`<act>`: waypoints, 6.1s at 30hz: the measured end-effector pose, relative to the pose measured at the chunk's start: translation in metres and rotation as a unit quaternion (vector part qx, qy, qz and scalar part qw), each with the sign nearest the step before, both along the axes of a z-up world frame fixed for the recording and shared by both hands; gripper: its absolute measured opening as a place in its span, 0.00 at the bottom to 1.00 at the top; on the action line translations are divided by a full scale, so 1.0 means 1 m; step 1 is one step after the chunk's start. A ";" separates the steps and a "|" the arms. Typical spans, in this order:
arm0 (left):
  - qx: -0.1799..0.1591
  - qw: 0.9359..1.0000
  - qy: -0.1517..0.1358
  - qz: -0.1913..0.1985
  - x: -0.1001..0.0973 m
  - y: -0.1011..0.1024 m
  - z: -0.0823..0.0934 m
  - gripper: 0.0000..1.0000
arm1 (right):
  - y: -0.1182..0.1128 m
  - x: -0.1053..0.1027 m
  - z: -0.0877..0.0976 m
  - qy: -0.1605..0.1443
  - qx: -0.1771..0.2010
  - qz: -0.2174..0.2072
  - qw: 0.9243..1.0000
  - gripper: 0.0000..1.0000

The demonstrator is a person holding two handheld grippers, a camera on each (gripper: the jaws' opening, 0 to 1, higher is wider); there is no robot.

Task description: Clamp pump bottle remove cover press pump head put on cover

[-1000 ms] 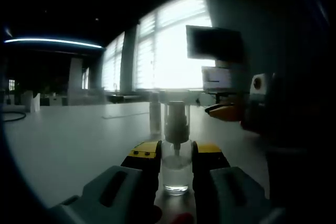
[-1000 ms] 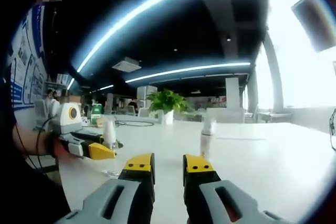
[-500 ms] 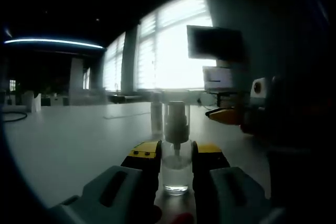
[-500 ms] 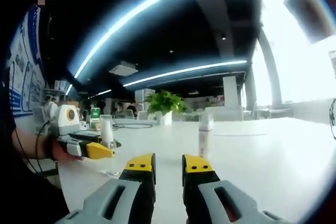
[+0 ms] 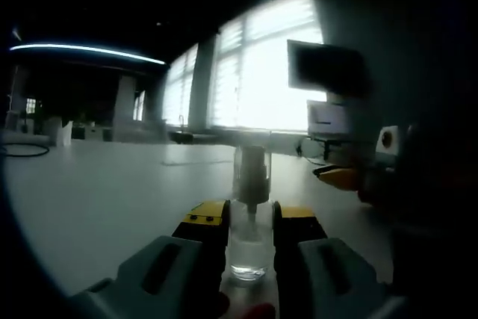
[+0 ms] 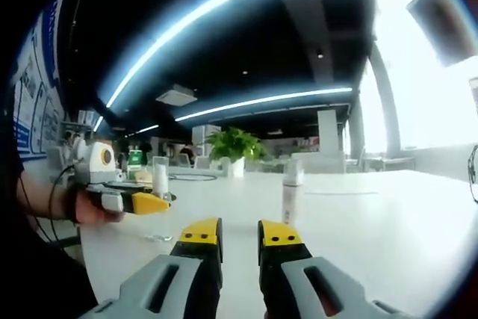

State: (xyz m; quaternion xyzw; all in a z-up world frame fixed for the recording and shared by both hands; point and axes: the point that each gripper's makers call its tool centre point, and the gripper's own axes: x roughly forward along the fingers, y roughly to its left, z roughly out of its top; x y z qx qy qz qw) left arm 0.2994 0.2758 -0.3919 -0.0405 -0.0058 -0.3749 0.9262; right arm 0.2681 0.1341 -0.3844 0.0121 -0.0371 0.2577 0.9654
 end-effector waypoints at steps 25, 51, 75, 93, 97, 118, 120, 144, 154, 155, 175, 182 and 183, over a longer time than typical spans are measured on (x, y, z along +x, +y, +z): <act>-0.031 0.997 0.000 0.071 0.054 0.008 0.019 0.14 | -0.003 0.002 0.001 -0.006 0.003 -0.001 1.000 0.11; -0.011 0.993 -0.024 0.112 0.118 -0.006 0.027 0.14 | -0.005 0.001 0.004 -0.005 0.017 0.000 1.000 0.11; 0.035 0.988 -0.027 0.145 0.154 -0.039 0.010 0.14 | -0.007 0.002 0.002 -0.005 0.014 -0.001 1.000 0.09; 0.067 0.986 -0.022 0.154 0.165 -0.041 -0.007 0.15 | -0.007 0.000 0.004 -0.012 0.013 -0.004 1.000 0.08; 0.071 0.986 -0.018 0.150 0.162 -0.042 -0.010 0.15 | -0.007 -0.001 0.005 -0.013 0.014 -0.004 1.000 0.08; 0.077 0.990 -0.032 0.114 0.157 -0.055 -0.007 0.31 | -0.008 0.001 0.005 -0.012 0.015 -0.005 1.000 0.08; 0.071 0.991 -0.032 0.113 0.156 -0.054 -0.004 0.31 | -0.008 0.001 0.005 -0.012 0.014 -0.005 1.000 0.08; 0.042 0.997 -0.028 0.066 0.118 -0.032 0.009 0.35 | -0.009 0.002 0.004 -0.011 0.016 -0.009 1.000 0.08; 0.039 0.996 -0.057 0.049 0.087 -0.014 0.039 0.34 | -0.008 0.001 0.005 -0.010 0.019 -0.008 1.000 0.08; 0.039 0.996 -0.060 0.048 0.084 -0.014 0.042 0.34 | -0.009 0.001 0.005 -0.010 0.019 -0.008 1.000 0.08; 0.021 0.997 -0.066 0.025 0.039 0.010 0.054 0.29 | -0.010 0.001 0.006 -0.012 0.022 -0.010 1.000 0.08; 0.024 0.997 -0.066 0.024 0.019 0.018 0.049 0.31 | -0.011 0.001 0.007 -0.013 0.026 -0.009 1.000 0.09; 0.025 0.997 -0.069 0.024 0.018 0.021 0.048 0.31 | -0.011 0.001 0.007 -0.012 0.025 -0.008 1.000 0.10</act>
